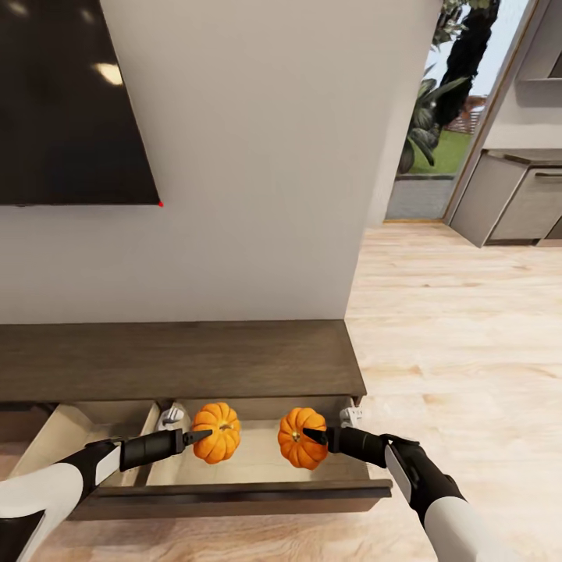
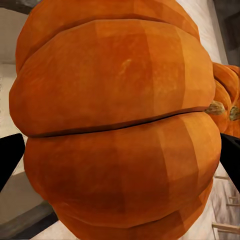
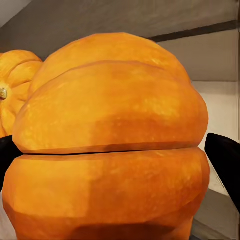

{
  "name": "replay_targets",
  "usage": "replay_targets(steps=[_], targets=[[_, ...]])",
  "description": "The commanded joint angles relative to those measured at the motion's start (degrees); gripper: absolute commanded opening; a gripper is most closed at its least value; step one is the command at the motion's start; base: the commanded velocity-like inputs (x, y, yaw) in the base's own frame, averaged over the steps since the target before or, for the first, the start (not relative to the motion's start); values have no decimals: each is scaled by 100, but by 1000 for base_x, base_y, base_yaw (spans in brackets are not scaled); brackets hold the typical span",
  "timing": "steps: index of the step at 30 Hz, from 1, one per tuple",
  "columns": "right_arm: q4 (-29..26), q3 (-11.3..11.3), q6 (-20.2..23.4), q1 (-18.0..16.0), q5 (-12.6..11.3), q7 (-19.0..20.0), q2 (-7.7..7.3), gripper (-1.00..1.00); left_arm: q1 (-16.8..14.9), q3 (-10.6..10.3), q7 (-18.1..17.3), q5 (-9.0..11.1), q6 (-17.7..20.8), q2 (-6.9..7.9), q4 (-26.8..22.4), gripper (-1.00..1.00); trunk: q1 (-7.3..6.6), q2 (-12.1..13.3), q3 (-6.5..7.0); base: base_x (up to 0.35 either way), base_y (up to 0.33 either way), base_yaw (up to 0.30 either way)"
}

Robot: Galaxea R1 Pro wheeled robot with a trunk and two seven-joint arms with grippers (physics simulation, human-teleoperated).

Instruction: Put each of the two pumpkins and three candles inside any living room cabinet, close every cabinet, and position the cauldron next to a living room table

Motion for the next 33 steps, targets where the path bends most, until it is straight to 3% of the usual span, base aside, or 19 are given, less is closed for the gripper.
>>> replay_targets(steps=[1, 11, 15, 17, 22, 26, 33], targets=[[-1, 1, 4, 0, -1, -9, 3, -100, 0, -5, 0, -1, -1, 1, 0, -100, 0, 0, 0, 217, 0, 0], [-6, 5, 8, 0, 8, -18, 21, -100, -2, -5, -1, 1, -8, 44, -15, -100, 0, 0, 0, 30, 0, 0], [79, 38, -4, 0, 18, -435, 32, -100, 2, -8, 21, -1, -8, 19, -58, -100, 0, 0, 0, 0, 0, 0], [103, 39, -8, 0, 12, -545, 37, -100, 51, -12, 209, -2, -9, -54, -78, -100, 0, 0, 0, 0, 0, 0], [604, 59, -224, -4, 38, -961, 44, -100, 147, -10, 1376, -2, -9, -362, -92, -100, 0, 0, 0, 0, 0, 0], [808, 75, -592, -18, 44, -1027, 27, -100, 160, -5, 1593, -8, -11, -395, -84, -100, 0, 0, 0, 0, 0, 0], [660, 79, -597, -18, 44, -988, 23, -100, 150, -5, 1591, -1, -18, -379, -73, -100, 0, 0, 0, 0, 0, 0]])
